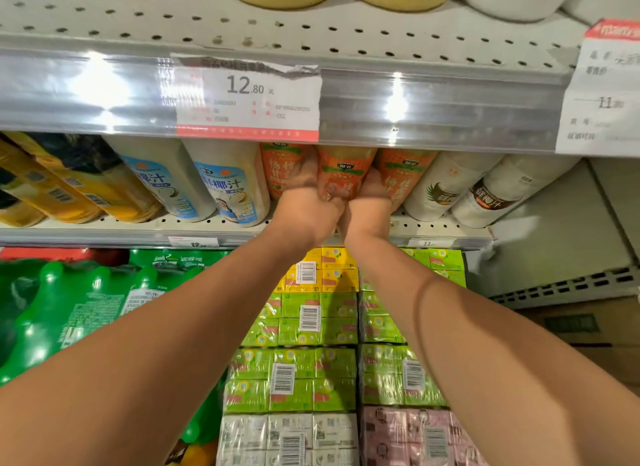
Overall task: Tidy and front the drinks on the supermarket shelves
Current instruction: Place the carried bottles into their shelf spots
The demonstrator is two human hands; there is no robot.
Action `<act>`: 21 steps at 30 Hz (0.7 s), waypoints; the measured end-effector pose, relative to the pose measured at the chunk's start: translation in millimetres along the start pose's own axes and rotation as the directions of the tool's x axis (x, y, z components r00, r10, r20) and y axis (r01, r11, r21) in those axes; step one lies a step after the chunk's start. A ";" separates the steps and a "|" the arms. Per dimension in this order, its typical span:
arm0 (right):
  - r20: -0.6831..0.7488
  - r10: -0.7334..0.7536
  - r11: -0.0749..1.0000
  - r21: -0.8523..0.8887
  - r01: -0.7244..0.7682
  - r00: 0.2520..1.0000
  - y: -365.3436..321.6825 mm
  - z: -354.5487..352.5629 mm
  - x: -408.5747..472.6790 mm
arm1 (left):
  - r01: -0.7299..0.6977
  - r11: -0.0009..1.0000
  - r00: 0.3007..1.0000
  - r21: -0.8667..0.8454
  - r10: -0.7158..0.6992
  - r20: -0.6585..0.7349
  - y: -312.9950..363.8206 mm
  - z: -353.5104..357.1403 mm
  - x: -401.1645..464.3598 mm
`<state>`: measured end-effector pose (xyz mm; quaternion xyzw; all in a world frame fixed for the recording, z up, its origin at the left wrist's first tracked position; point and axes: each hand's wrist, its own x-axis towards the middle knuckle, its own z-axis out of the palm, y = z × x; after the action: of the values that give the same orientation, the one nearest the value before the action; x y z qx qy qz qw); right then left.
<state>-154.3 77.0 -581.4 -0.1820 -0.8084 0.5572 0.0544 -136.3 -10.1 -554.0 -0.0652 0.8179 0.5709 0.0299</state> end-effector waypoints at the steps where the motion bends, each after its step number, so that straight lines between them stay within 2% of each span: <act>1: -0.005 -0.016 0.998 -0.068 0.016 1.000 -2.5 0.4 1.1 | 0.011 1.000 1.000 -0.014 -0.010 0.014 -0.5 -0.9 -0.5; 5: 0.024 -0.050 0.973 -0.224 0.054 0.998 -2.4 -1.0 6.2 | 0.004 1.000 0.999 -0.004 -0.004 0.045 -3.6 -7.1 0.0; 7: 0.030 -0.049 0.952 -0.300 0.055 0.998 -0.1 -3.8 7.6 | 0.002 1.000 1.000 0.018 -0.002 0.017 -3.8 -13.6 0.6; 10: 0.035 -0.056 0.936 -0.346 0.065 0.998 1.0 -4.6 12.3 | -0.026 0.986 0.992 0.166 0.045 -0.115 -6.4 -27.5 2.6; 13: 0.035 -0.036 0.927 -0.373 0.046 0.999 0.3 -5.2 12.6 | -0.106 0.953 0.990 0.283 0.128 -0.059 -7.4 -34.7 -0.9; 17: 0.049 -0.031 0.918 -0.395 0.048 0.998 -0.2 -3.7 14.4 | -0.119 0.986 0.987 0.116 0.105 0.123 -1.1 -25.9 -3.5; 21: 0.079 0.011 0.922 -0.387 0.021 0.997 -4.3 -6.9 18.9 | -0.072 0.997 0.989 0.019 0.069 0.134 5.3 -18.4 -4.1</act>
<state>-170.9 88.4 -577.1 -0.1645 -0.9045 0.3933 -0.0136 -132.6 -25.3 -542.1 0.0026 0.8225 0.5650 0.0651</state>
